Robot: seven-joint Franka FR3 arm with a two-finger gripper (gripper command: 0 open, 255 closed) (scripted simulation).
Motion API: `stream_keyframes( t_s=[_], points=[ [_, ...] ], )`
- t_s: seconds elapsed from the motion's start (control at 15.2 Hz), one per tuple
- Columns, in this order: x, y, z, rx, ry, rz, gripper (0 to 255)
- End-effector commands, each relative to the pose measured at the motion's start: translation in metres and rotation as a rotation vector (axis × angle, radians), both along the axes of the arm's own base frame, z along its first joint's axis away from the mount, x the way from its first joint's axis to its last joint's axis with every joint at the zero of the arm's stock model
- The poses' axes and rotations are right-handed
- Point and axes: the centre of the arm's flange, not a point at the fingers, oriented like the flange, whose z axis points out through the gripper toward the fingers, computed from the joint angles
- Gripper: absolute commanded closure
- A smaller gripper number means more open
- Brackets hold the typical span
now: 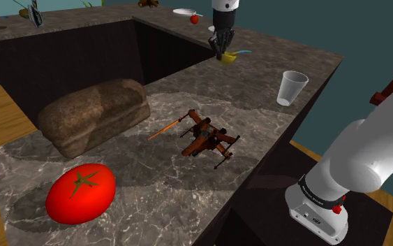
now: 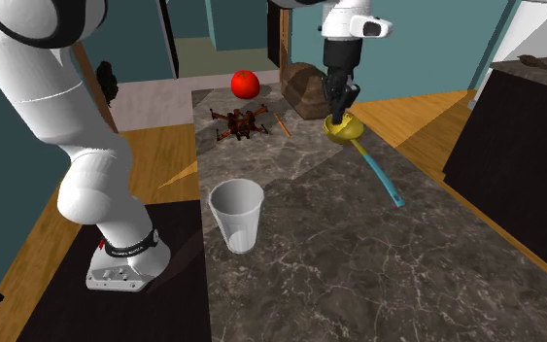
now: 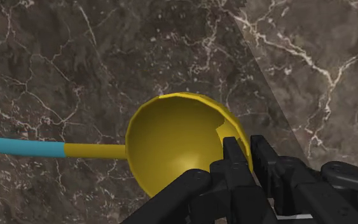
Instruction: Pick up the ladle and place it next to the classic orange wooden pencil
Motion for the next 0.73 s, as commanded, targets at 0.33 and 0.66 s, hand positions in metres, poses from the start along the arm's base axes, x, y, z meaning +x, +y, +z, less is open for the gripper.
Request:
stream_keyframes(
  t_s=[0.33, 0.66],
  points=[
    [0.035, 0.087, -0.002, 0.000, 0.000, -0.001, 255],
    [0.061, 0.147, -0.002, 0.000, 0.000, -0.001, 255]
  ],
)
